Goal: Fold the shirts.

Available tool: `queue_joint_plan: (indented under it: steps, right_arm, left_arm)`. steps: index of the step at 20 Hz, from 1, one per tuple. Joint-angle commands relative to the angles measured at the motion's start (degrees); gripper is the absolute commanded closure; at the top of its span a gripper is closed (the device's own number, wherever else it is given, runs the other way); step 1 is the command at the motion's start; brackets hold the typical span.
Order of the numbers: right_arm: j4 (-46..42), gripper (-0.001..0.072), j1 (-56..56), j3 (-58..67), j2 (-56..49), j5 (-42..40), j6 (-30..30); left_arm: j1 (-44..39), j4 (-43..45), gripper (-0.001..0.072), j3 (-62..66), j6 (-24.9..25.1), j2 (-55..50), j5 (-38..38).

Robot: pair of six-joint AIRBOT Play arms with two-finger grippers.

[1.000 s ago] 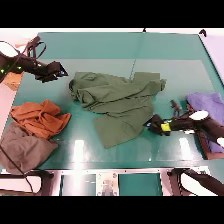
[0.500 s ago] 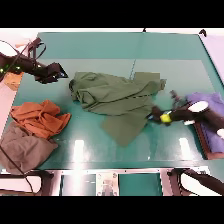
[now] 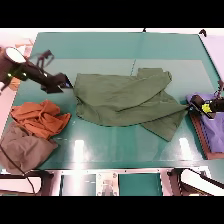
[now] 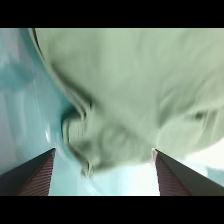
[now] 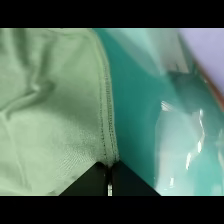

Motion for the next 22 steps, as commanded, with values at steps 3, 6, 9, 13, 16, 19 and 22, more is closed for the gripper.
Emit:
queue_joint_plan:
  steps: [3, 6, 9, 13, 16, 19, 22]
  right_arm:
    - [-1.9, 0.0692, 1.8, 0.8, -2.6, 0.4, -0.3]
    - [-1.9, 0.0692, 3.8, 0.8, -2.7, -0.2, -0.4]
    - [-1.6, 0.0692, 5.7, 0.8, -2.7, -0.1, -0.4]
    - [0.1, 0.0692, 7.5, 0.8, -2.6, -0.1, -0.4]
    - [0.7, 0.0692, 7.6, 1.0, -2.3, 0.0, -0.4]
    - [4.5, 0.0693, 7.5, 5.8, 0.1, 3.6, -1.1]
    - [10.9, 0.0693, 7.3, 19.2, 5.6, 7.5, -1.3]
  left_arm:
    - [-4.9, 0.9, 0.0018, -13.1, -0.4, 0.0, -2.8]
    - [-6.0, 1.6, 0.0018, -19.5, -0.4, 0.0, 0.2]
    - [-6.0, 0.6, 0.0083, -22.6, -1.5, -0.1, 12.6]
    - [-6.0, -10.8, 0.0522, -22.6, 5.2, -0.2, 19.8]
    - [-6.5, -12.3, 0.0682, -22.3, 6.8, 0.0, 16.3]
    - [-6.5, -15.0, 0.0682, -16.7, 8.2, 1.7, 7.6]
    - [-6.5, -16.4, 0.0682, -4.3, 7.9, 9.6, 3.9]
